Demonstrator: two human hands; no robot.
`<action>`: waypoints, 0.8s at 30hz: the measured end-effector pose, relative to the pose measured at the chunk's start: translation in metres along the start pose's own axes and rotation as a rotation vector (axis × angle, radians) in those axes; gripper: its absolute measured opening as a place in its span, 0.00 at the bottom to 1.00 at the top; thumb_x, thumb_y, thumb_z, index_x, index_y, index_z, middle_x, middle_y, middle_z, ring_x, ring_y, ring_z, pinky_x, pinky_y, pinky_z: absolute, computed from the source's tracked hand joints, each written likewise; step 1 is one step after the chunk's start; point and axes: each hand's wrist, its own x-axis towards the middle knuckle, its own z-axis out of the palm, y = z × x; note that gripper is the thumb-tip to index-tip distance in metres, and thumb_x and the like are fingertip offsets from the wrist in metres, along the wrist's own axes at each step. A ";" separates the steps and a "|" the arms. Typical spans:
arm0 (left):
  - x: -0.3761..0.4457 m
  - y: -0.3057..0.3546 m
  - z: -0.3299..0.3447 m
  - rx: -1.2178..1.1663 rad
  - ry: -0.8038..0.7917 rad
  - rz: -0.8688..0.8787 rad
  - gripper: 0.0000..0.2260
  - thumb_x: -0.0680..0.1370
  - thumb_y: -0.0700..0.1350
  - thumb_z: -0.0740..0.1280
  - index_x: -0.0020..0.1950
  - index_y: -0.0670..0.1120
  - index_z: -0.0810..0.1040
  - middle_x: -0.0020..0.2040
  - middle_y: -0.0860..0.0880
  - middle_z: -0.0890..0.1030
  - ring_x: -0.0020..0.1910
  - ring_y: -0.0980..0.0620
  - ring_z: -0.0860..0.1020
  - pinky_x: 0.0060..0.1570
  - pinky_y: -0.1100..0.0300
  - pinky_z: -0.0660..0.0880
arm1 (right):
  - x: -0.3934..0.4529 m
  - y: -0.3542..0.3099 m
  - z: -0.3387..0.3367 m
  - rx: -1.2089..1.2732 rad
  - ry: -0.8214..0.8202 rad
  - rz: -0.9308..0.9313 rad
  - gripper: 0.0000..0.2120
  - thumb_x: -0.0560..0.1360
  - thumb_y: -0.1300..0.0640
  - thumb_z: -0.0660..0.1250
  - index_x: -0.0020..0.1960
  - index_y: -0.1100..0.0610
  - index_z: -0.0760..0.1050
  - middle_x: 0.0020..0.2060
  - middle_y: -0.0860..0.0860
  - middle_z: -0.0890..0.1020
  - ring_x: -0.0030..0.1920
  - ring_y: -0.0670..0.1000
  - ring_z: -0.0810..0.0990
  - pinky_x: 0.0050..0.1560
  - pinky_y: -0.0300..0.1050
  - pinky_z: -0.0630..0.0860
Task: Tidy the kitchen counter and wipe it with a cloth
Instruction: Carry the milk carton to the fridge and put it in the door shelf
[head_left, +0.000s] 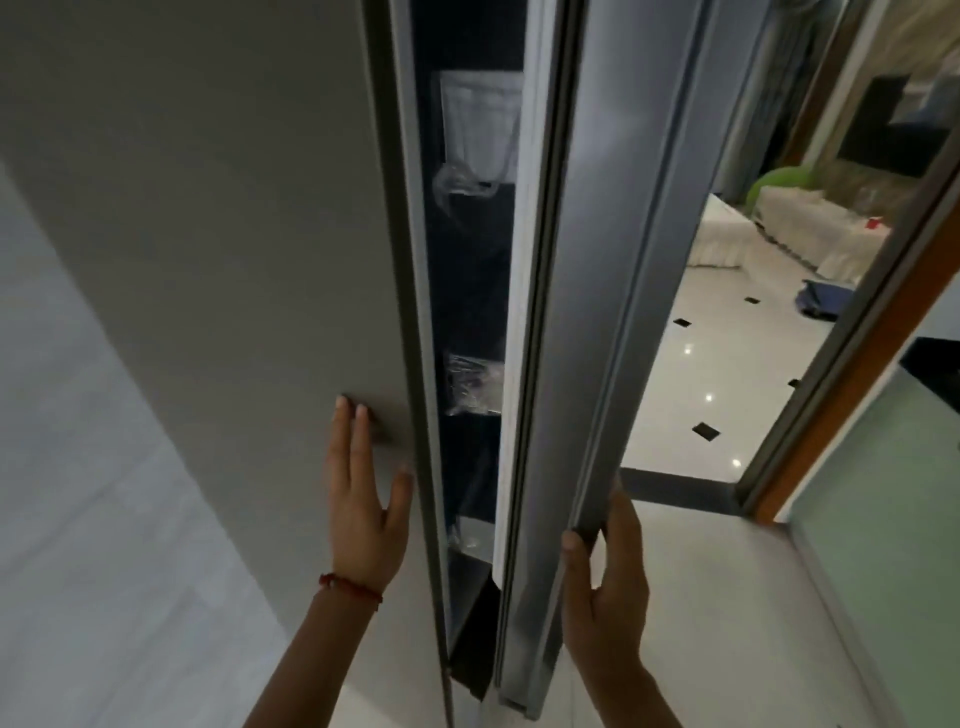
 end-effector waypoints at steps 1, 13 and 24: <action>0.000 -0.003 0.001 -0.016 -0.009 0.007 0.27 0.77 0.51 0.56 0.74 0.43 0.53 0.76 0.58 0.49 0.75 0.62 0.50 0.74 0.67 0.51 | 0.001 -0.002 0.007 -0.019 -0.042 -0.054 0.24 0.74 0.34 0.49 0.69 0.33 0.53 0.68 0.40 0.69 0.66 0.33 0.66 0.63 0.29 0.68; -0.001 -0.006 0.000 -0.033 -0.037 -0.035 0.27 0.76 0.51 0.54 0.73 0.59 0.45 0.74 0.60 0.49 0.74 0.67 0.48 0.73 0.69 0.49 | 0.006 0.013 0.055 -0.077 -0.261 -0.258 0.27 0.77 0.41 0.51 0.73 0.38 0.43 0.71 0.50 0.62 0.71 0.42 0.58 0.69 0.26 0.55; -0.058 0.031 -0.013 -0.109 -0.114 0.045 0.18 0.78 0.52 0.56 0.60 0.41 0.72 0.59 0.40 0.75 0.58 0.51 0.71 0.58 0.60 0.72 | -0.040 0.076 -0.029 -0.296 -0.327 0.109 0.30 0.73 0.32 0.45 0.68 0.48 0.63 0.68 0.47 0.69 0.67 0.36 0.62 0.61 0.21 0.59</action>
